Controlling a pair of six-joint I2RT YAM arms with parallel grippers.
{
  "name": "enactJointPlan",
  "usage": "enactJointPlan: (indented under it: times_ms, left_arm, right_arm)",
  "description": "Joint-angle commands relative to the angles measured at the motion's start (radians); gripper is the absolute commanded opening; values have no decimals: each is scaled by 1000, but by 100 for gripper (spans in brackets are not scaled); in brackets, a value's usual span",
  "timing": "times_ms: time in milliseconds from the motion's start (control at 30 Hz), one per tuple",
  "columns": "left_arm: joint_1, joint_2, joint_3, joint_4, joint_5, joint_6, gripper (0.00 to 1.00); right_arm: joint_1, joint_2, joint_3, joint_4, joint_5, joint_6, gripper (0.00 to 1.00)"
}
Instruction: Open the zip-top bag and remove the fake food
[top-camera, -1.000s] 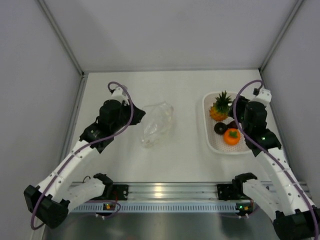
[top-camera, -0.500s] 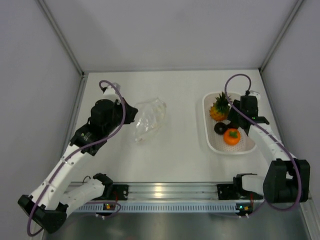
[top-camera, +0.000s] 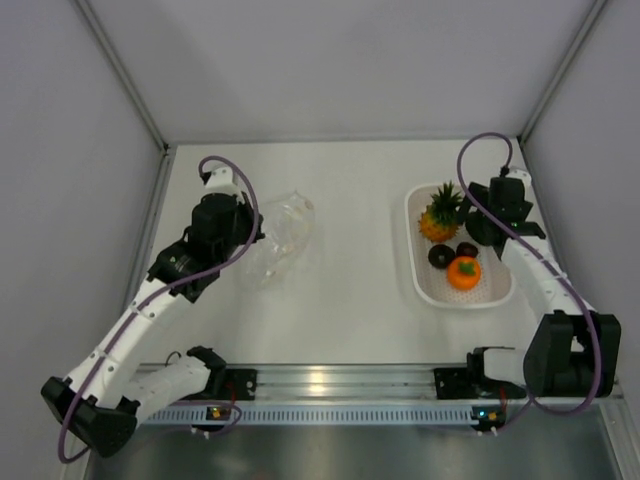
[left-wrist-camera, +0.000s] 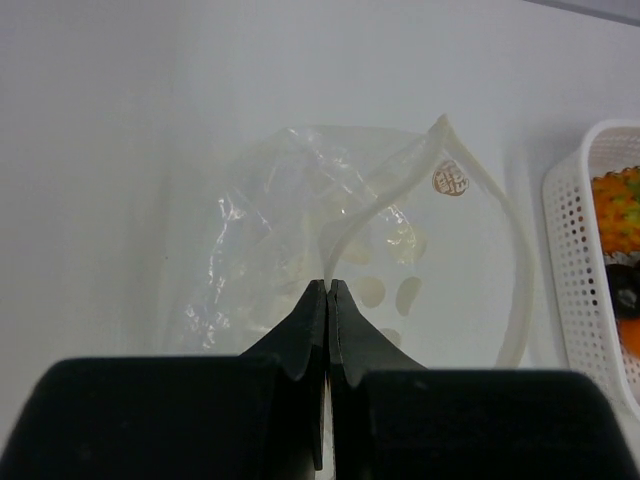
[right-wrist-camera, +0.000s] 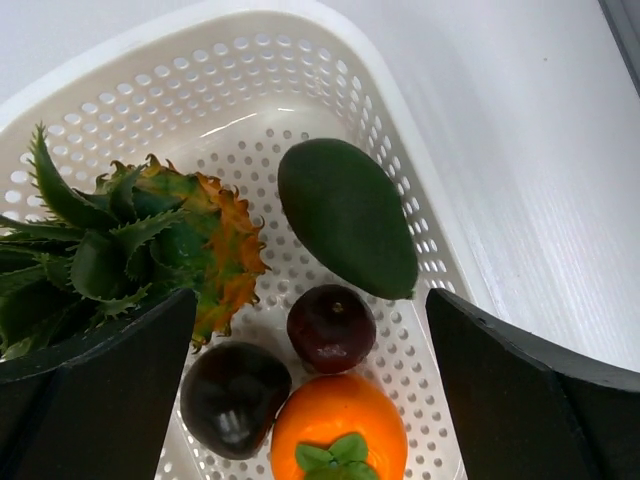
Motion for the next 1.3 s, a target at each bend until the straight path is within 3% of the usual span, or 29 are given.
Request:
enactJointPlan:
  times_ms: [0,167,400,667,1133,1267]
  left_arm:
    - [7,6,58,1,-125,22,0]
    - [9,32,107,-1,-231,83,0]
    - [9,111,187,-21,-418,175,0]
    - [9,282,309,-21,-559,279,0]
    - [10,624,374,50,-300,91,0]
    - [3,651,368,107,-84,49,0]
  right_arm:
    - [-12,-58,50,8,-2,-16,99]
    - [-12,-143,13,5,-87,-5,99]
    - [-14,-276,-42,56,-388,44,99]
    - [-14,-403,-19,-5,-476,64,99]
    - [-5,-543,171,-281,-548,13,99]
    - [44,-549,208,-357,-494,-55,100]
